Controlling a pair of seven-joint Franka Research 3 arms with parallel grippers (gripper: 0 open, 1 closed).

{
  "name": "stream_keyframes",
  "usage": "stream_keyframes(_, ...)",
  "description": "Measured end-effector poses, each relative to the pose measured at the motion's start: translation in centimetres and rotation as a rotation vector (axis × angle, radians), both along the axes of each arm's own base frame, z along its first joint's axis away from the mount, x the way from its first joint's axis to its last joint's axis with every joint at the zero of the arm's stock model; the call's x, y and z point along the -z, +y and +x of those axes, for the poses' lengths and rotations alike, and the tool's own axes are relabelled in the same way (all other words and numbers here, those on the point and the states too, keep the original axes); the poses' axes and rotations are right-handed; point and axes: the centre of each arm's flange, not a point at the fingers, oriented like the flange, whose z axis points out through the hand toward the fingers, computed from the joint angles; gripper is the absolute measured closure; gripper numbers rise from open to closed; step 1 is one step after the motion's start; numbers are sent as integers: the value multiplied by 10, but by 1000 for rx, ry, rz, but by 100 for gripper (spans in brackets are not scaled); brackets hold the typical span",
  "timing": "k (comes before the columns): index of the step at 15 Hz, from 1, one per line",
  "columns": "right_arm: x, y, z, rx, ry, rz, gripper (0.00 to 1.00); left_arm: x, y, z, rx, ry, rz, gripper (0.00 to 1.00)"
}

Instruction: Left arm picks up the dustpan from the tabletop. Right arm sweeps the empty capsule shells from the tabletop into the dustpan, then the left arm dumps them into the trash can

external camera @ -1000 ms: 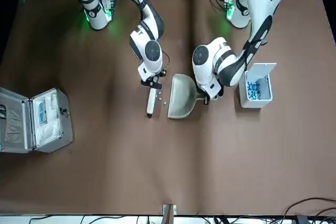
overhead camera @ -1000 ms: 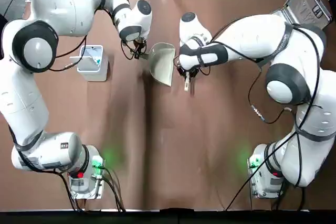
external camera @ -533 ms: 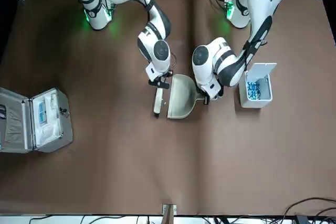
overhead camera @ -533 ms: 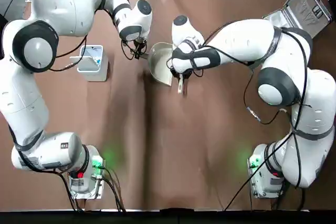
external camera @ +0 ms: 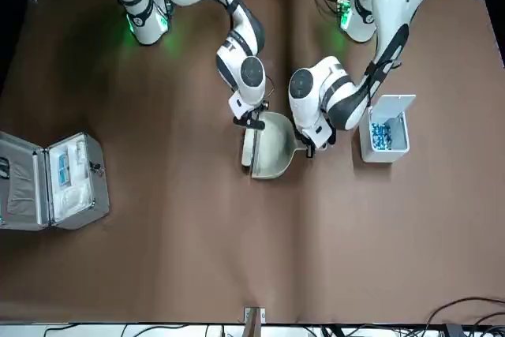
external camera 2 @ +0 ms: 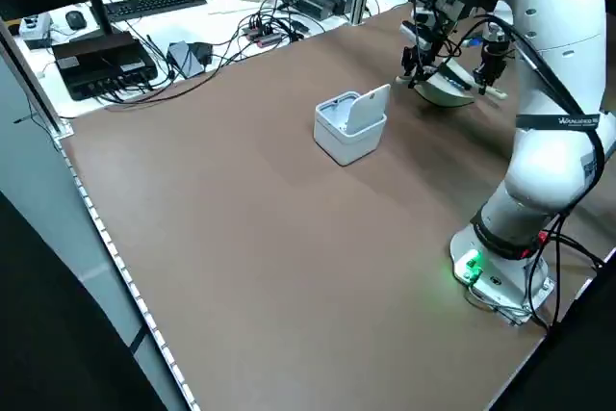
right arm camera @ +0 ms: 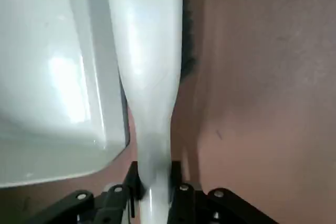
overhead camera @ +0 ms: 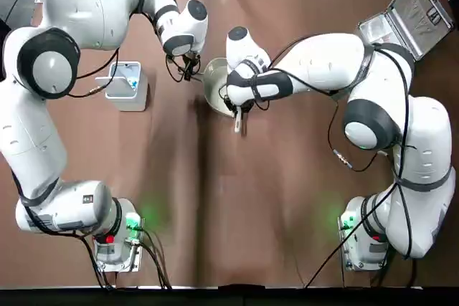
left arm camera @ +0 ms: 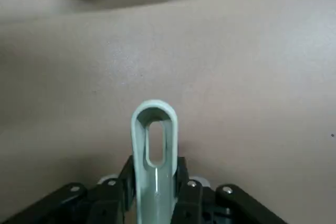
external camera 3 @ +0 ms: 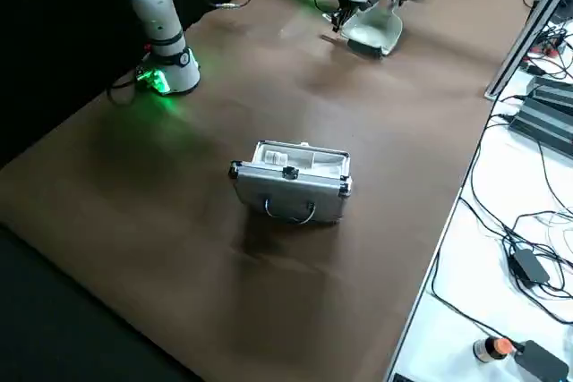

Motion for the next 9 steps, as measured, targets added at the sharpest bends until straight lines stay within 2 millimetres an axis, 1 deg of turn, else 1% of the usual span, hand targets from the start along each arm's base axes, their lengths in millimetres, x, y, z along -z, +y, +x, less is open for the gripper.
stream_keyframes(3,2,17,-15,-10,15,17,73,0,0,0,-2,0,0,67)
stream_keyframes(7,-6,42,-31,-10,13,41,73,0,0,0,-3,0,1,67)
stream_keyframes(9,-10,53,-36,-10,8,56,73,0,0,0,-3,0,1,67)
